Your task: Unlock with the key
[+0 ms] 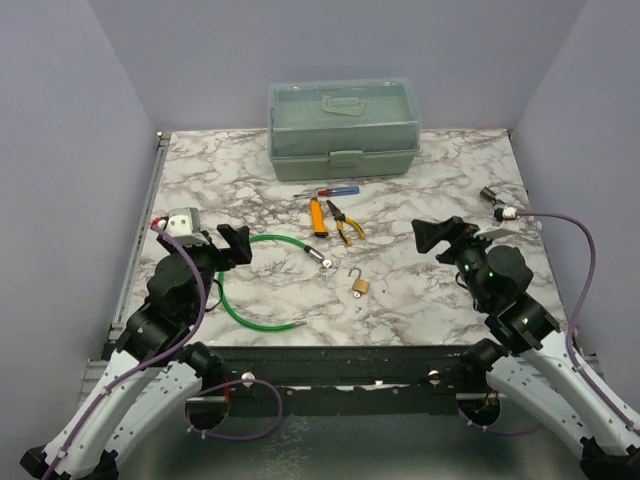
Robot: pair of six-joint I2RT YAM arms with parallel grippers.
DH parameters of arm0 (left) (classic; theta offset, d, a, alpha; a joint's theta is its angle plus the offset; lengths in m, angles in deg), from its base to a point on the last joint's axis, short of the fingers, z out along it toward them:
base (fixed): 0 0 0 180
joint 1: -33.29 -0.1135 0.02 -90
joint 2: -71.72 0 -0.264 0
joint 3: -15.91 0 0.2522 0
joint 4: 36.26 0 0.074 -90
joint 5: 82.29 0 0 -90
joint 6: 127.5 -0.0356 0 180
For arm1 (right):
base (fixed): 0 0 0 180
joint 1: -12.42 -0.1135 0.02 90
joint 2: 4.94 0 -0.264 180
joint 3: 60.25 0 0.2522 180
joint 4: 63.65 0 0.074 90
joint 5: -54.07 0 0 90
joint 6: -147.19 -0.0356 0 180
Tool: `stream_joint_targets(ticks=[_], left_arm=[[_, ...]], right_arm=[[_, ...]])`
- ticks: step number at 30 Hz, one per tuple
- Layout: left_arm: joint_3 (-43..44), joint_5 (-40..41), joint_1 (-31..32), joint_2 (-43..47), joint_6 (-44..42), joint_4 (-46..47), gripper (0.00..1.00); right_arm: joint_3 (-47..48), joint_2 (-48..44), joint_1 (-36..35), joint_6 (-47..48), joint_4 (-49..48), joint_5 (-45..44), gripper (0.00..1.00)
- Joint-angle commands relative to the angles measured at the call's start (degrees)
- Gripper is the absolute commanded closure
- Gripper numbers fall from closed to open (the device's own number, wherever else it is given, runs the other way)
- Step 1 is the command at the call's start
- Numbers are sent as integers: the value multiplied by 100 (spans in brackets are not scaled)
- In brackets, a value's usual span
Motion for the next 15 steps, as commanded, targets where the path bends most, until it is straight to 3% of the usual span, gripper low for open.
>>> stream_joint_targets(ticks=[1, 15], left_arm=[[-194, 990, -36, 380, 45, 198, 1], [-230, 905, -54, 469, 5, 238, 1]], right_arm=[[-345, -541, 25, -210, 174, -454, 0], [-431, -1006, 20, 2, 126, -143, 0]])
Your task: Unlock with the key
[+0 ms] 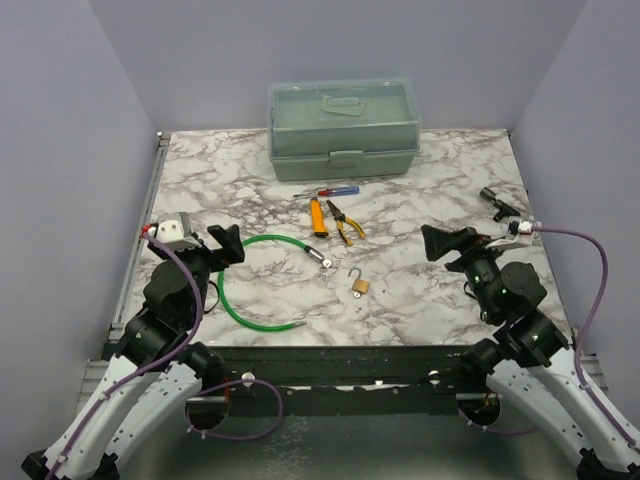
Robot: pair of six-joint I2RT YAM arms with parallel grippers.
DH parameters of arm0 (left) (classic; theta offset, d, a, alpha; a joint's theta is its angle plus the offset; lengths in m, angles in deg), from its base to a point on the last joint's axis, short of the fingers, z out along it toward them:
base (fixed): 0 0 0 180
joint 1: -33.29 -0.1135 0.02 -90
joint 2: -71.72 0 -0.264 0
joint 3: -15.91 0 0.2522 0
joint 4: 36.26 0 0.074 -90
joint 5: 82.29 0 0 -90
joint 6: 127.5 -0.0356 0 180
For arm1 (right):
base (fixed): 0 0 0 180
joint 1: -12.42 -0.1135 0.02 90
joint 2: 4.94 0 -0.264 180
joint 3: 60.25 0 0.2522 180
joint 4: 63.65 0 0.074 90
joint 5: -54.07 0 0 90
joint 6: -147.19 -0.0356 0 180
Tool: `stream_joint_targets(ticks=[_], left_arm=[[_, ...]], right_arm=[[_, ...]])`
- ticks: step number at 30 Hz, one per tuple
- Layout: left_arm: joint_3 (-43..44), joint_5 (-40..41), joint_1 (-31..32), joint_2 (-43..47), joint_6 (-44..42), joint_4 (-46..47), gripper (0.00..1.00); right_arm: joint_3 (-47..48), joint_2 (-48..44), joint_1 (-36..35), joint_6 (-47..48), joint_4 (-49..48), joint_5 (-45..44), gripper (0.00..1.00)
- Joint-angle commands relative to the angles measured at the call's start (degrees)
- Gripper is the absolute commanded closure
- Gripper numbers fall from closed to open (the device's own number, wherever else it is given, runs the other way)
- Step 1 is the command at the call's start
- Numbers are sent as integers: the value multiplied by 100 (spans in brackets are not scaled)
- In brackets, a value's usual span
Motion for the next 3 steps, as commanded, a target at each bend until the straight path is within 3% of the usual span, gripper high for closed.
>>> stream_joint_targets(ticks=[1, 3], left_arm=[[-44, 118, -47, 41, -6, 96, 1], [-43, 116, -47, 29, -21, 96, 1]], right_arm=[[26, 0, 23, 12, 20, -25, 0], [36, -12, 25, 53, 5, -43, 0]])
